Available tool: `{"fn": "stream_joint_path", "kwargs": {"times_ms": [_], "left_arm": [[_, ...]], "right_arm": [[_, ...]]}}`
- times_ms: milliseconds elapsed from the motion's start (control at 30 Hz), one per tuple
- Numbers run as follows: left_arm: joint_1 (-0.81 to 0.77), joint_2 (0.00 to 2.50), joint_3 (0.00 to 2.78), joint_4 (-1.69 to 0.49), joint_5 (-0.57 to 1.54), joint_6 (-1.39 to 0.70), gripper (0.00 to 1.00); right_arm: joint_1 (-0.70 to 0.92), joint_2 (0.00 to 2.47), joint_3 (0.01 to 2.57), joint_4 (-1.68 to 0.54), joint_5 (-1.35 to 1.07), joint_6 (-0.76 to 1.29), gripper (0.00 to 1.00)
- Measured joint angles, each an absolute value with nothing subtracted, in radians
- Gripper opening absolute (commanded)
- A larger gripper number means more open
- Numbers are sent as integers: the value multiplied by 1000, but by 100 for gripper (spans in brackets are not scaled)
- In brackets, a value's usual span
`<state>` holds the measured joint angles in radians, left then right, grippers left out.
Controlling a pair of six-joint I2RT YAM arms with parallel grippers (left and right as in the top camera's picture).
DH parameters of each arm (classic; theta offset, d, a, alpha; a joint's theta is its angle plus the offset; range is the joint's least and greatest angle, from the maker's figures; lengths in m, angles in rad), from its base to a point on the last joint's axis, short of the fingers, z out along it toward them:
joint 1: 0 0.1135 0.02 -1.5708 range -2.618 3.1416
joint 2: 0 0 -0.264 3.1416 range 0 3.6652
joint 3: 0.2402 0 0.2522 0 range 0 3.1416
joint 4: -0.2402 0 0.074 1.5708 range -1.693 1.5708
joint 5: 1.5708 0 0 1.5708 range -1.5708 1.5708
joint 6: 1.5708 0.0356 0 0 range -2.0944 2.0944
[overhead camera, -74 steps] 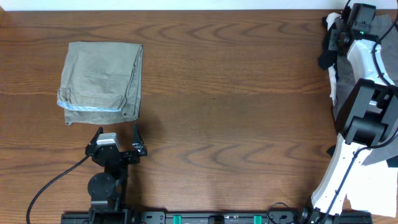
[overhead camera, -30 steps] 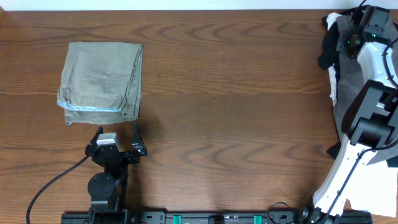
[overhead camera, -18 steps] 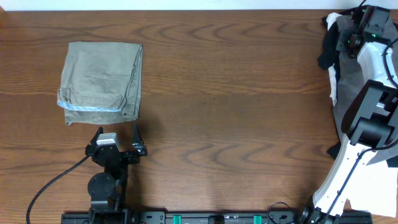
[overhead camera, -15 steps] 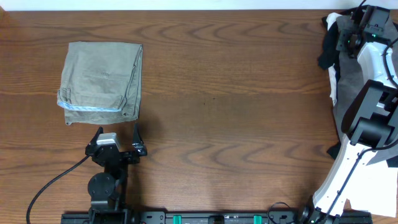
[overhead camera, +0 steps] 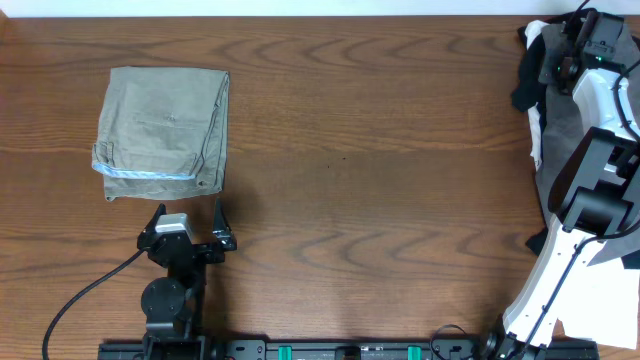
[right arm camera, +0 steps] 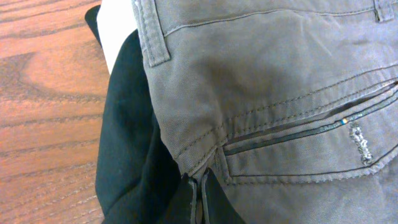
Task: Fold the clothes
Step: 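Lower the right gripper and grasp the grey shorts waistband, then drag the grey shorts with the right gripper leftward onto the table center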
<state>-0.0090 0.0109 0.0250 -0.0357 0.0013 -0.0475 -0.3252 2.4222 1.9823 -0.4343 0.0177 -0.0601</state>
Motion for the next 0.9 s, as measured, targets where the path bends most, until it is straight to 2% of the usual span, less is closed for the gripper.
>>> {"fn": "stream_joint_path", "kwargs": {"times_ms": [300, 567, 700, 900], "left_arm": [[-9, 11, 25, -36, 1, -47, 98], [-9, 11, 25, -36, 1, -47, 98], [-9, 11, 25, -36, 1, -47, 98], [-9, 11, 25, -36, 1, -48, 98]], "right_arm": [[-325, 2419, 1982, -436, 8, -60, 1], [-302, 2333, 1982, -521, 0, -60, 1], [-244, 2283, 1982, -588, 4, -60, 1], [-75, 2273, 1982, -693, -25, -60, 1]]}}
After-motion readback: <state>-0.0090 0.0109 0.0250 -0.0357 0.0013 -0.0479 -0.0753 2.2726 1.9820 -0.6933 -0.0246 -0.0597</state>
